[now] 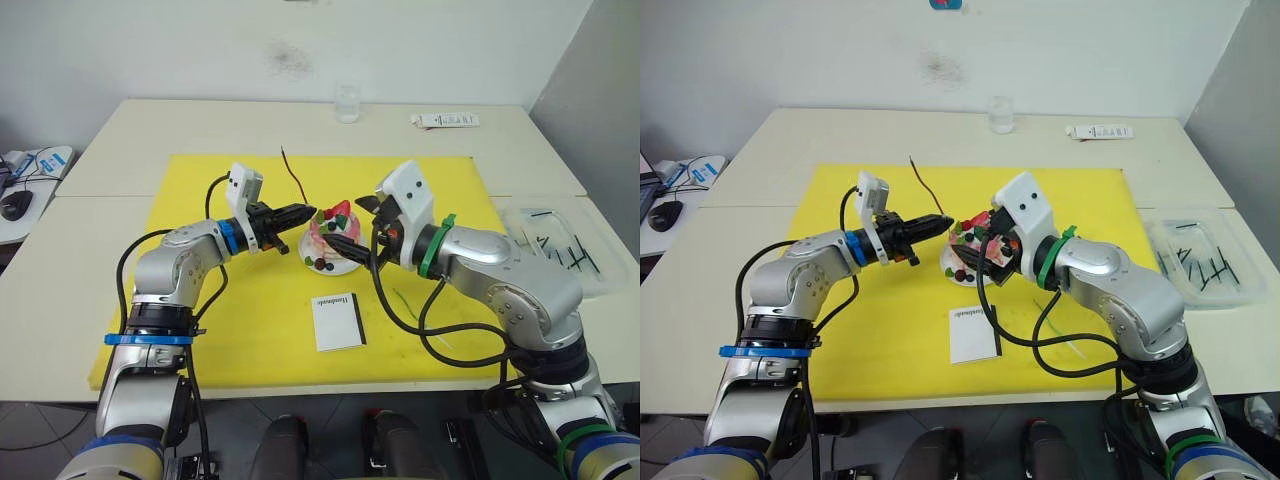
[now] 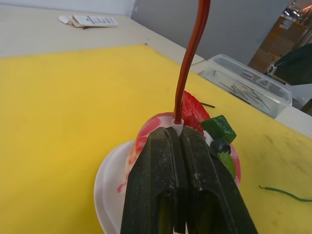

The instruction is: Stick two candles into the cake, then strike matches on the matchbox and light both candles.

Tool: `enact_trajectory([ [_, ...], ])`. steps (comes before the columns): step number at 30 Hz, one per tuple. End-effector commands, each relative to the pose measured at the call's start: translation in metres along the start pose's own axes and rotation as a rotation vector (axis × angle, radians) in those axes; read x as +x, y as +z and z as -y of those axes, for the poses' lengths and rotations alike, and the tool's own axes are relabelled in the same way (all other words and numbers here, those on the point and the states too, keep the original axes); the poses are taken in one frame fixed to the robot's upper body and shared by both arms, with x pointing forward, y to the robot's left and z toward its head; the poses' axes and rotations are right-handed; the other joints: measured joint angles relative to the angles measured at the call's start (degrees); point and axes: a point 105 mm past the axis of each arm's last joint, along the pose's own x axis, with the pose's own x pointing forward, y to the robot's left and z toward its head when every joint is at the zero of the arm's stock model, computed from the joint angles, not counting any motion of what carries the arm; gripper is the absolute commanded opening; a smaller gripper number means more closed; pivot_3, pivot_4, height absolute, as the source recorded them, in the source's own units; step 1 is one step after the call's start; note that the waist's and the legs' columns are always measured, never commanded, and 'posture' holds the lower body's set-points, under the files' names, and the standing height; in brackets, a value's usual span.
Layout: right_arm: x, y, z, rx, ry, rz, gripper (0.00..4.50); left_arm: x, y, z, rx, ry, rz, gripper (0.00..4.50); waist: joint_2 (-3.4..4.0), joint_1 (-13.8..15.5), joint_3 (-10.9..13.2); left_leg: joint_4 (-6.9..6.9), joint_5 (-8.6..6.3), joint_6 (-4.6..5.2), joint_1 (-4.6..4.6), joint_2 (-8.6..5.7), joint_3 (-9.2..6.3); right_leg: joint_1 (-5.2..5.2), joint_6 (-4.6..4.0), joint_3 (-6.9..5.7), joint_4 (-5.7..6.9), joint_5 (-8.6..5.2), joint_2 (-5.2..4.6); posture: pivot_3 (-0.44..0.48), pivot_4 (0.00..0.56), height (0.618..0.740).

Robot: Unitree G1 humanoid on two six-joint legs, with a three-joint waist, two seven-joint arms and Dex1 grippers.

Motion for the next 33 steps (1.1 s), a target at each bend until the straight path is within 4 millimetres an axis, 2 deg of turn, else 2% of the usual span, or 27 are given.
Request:
enact_trajectory([
  [1, -0.006, 0.01, -0.001, -0.023, -0.015, 0.045, 4.47, 0.002, 0.01, 0.004, 0.047, -0.018, 0.032, 0.0, 0.0, 0.0, 0.0, 0.0, 0.0, 0.0, 0.0, 0.0, 0.0, 0.0, 0.0, 0.01, 0.0, 0.0, 0.0, 0.0, 0.15, 0.74],
  [9, -0.006, 0.01, -0.002, -0.02, -0.018, 0.048, 4.47, 0.005, 0.009, 0.006, 0.05, -0.025, 0.041, 0.0, -0.01, 0.0, 0.0, 0.03, 0.0, 0.0, 0.01, -0.01, 0.0, 0.01, 0.0, 0.01, 0.05, 0.01, 0.0, 0.0, 0.15, 0.74],
  [24, -0.005, 0.011, 0.0, -0.022, -0.018, 0.054, 4.47, 0.002, -0.006, 0.011, 0.092, -0.04, -0.001, 0.0, -0.01, 0.0, -0.01, 0.07, 0.0, 0.0, 0.02, 0.0, -0.01, 0.01, 0.0, 0.01, 0.1, 0.01, 0.0, 0.0, 0.15, 0.74],
  [30, -0.006, 0.011, 0.002, -0.025, -0.022, 0.051, 4.47, 0.002, -0.004, 0.008, 0.107, -0.021, 0.012, 0.0, -0.01, 0.0, -0.01, 0.1, 0.0, 0.0, 0.03, 0.0, 0.0, 0.01, 0.0, 0.01, 0.16, 0.01, 0.0, 0.0, 0.15, 0.74],
  [33, -0.006, 0.011, 0.002, -0.025, -0.023, 0.051, 4.5, 0.002, -0.001, 0.007, 0.114, -0.018, 0.018, 0.89, -0.01, 0.0, -0.01, 0.11, 0.0, 0.0, 0.04, 0.0, -0.01, 0.01, 0.0, 0.01, 0.19, 0.01, 0.0, 0.0, 0.15, 0.74],
])
